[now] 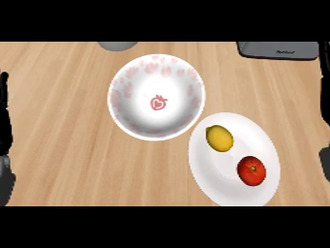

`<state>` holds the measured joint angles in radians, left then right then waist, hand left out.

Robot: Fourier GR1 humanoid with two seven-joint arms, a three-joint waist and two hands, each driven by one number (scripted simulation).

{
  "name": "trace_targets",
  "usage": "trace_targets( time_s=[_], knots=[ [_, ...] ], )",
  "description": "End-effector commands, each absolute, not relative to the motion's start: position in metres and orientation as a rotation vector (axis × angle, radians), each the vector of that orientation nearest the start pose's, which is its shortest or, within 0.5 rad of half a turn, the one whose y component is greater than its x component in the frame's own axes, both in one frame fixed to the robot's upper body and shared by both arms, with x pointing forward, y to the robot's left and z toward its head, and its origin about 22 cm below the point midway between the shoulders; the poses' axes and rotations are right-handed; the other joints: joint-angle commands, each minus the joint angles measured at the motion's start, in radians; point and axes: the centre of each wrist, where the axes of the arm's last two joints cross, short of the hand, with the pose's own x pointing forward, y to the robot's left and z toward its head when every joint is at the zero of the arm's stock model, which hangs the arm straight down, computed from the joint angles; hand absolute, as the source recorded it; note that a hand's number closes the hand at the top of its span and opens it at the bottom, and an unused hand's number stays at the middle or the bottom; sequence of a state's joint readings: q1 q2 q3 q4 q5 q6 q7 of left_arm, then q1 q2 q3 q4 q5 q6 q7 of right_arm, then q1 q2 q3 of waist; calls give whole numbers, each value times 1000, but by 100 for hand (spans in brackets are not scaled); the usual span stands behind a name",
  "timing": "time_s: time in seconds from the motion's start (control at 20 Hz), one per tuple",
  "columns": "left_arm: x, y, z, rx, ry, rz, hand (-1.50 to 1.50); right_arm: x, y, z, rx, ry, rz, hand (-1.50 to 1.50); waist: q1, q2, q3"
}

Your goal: Pick the lemon from the plate and place it in the bowl

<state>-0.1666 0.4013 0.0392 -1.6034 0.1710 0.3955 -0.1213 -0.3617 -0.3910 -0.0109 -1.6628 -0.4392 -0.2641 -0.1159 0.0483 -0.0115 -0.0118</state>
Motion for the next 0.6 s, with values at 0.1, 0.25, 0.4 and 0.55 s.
trace_targets(
  time_s=[0.1, 0.25, 0.4, 0.55],
  knots=[
    [281, 301, 86, 374, -1890, 63, 0, 282, -175, 145, 572, -2043, 462, -150, 20, 14, 10],
    [288, 285, 91, 266, -1896, -15, 0, 253, -121, 146, 941, -1886, 924, -150, 88, 18, 5],
    [286, 309, 82, 278, -1785, 38, 0, 235, -129, 130, 544, -2252, 983, -150, -46, 4, 12],
    [281, 319, 84, 263, -1782, 41, 0, 207, -142, 93, 571, -2312, 1090, -150, -66, 4, 14]
  ],
)
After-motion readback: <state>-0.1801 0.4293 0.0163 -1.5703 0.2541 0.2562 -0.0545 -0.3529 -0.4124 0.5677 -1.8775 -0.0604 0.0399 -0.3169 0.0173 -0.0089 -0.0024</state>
